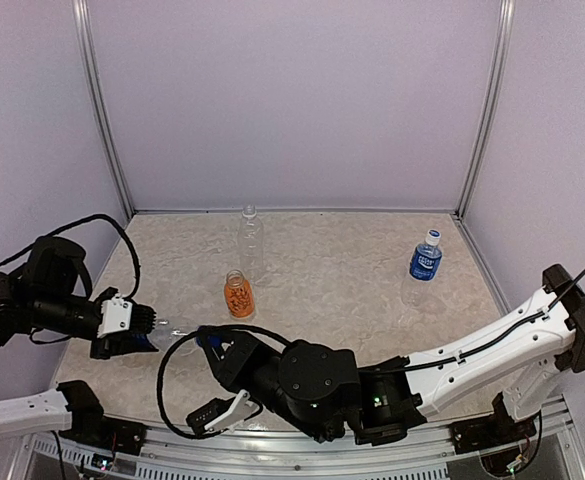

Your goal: Unscrew the bottle caps

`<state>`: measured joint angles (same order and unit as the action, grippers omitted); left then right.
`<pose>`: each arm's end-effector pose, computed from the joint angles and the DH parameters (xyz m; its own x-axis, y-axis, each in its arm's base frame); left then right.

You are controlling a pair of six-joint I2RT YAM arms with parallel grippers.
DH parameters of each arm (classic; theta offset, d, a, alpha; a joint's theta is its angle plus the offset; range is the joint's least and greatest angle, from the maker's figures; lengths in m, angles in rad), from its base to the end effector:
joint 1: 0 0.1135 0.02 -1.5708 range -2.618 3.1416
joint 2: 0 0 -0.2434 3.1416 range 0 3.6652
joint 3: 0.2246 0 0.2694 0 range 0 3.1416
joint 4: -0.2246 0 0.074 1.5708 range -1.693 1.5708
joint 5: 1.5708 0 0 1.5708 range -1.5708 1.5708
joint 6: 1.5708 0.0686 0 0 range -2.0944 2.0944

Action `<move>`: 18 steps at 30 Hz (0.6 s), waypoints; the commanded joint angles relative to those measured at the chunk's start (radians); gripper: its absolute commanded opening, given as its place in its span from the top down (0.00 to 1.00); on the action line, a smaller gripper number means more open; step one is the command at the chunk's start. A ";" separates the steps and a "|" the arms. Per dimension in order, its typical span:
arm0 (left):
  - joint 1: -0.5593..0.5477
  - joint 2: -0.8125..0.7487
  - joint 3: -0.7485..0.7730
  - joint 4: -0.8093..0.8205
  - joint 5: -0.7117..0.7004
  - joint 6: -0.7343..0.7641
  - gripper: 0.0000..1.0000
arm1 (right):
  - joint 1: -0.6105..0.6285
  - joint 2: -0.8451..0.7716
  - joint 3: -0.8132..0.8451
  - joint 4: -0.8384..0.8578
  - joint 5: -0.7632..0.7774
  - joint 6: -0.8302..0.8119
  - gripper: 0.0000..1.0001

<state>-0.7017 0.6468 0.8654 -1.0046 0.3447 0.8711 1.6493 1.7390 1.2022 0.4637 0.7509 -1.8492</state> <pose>0.1126 -0.1255 0.2777 0.2563 0.7261 -0.6380 0.9221 0.0142 0.3867 0.0121 0.4433 0.2617 0.7505 -0.5771 0.3220 0.2205 -0.2407 -0.9452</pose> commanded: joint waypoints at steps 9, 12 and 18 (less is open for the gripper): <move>0.005 -0.015 -0.004 -0.002 -0.017 -0.056 0.59 | 0.005 -0.007 0.046 0.061 0.012 0.220 0.05; 0.009 -0.018 -0.008 0.070 -0.061 -0.088 0.59 | 0.003 -0.047 0.056 0.038 -0.002 0.397 0.01; 0.013 -0.022 -0.059 0.308 -0.232 -0.081 0.59 | -0.073 -0.193 0.100 -0.209 -0.229 1.074 0.01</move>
<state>-0.6941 0.6315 0.8497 -0.8902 0.2436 0.7959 1.6382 1.6676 1.2350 0.4221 0.6918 -1.3396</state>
